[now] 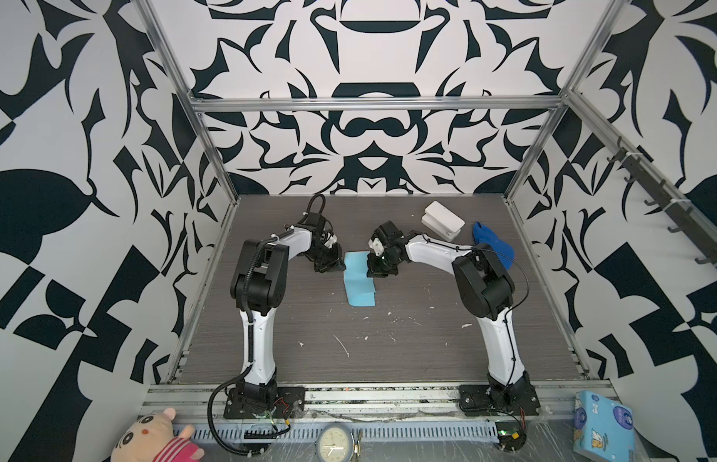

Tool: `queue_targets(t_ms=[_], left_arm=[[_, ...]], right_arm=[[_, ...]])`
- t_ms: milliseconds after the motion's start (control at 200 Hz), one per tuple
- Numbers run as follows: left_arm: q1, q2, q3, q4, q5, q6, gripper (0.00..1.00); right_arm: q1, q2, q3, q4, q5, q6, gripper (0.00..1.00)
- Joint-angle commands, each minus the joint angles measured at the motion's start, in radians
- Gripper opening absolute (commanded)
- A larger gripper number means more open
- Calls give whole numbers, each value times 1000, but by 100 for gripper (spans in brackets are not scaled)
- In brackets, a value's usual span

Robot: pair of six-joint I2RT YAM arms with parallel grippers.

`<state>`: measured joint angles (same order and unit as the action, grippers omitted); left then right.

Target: Fold a paper plane with a square sheet of paper (pick it up from the middle)

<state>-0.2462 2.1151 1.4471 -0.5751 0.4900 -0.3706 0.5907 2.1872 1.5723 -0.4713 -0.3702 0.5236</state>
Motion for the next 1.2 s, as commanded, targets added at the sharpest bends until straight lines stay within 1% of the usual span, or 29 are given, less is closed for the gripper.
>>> queue_targets(t_ms=[0, 65, 140, 240, 305, 405, 570, 755, 880, 1000, 1195], left_arm=[[55, 27, 12, -52, -75, 38, 11], [58, -2, 12, -19, -49, 36, 11], [46, -41, -1, 52, 12, 15, 11], [11, -84, -41, 153, 55, -18, 11], [-14, -86, -54, 184, 71, -23, 11], [-31, -63, -54, 189, 63, -23, 11], [-31, -29, -28, 177, 52, -21, 10], [-30, 40, 44, 121, 30, -10, 10], [-27, 73, 80, 77, -9, 9, 9], [-8, 73, 97, 42, -54, 36, 9], [34, 44, 75, 7, -101, 64, 9]], right_arm=[[-6, 62, -59, -116, 136, -8, 0], [-6, 62, -59, -116, 136, -8, 0], [-6, 60, -57, -115, 135, -7, 0], [-5, 59, -55, -110, 131, -7, 0], [-6, 60, -55, -110, 132, -7, 0], [-6, 58, -60, -104, 132, -4, 0], [-6, 61, -61, -104, 131, -5, 0], [-6, 61, -58, -101, 129, -5, 0], [-5, 62, -57, -101, 129, -7, 0], [-6, 60, -57, -101, 129, -13, 0], [-6, 52, -61, -96, 133, -14, 0]])
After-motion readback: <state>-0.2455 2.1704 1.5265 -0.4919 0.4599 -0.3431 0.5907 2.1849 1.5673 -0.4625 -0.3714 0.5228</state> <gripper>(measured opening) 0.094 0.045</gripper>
